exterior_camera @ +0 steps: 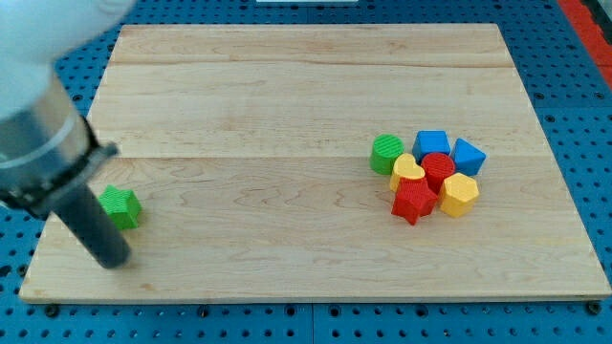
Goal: Push the green star into the yellow hexagon
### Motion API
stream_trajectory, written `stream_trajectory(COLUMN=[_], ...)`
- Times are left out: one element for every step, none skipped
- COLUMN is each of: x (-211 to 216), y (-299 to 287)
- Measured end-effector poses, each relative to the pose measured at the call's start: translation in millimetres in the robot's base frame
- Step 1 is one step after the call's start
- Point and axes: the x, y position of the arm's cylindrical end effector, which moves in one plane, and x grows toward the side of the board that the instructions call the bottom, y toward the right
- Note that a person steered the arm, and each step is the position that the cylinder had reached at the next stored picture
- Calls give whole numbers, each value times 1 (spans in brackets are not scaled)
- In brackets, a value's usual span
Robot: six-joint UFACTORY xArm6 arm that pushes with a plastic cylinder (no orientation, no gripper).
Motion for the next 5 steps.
stream_trajectory(x=[-35, -59, -91, -78, -63], y=[-29, -4, 43, 104, 67])
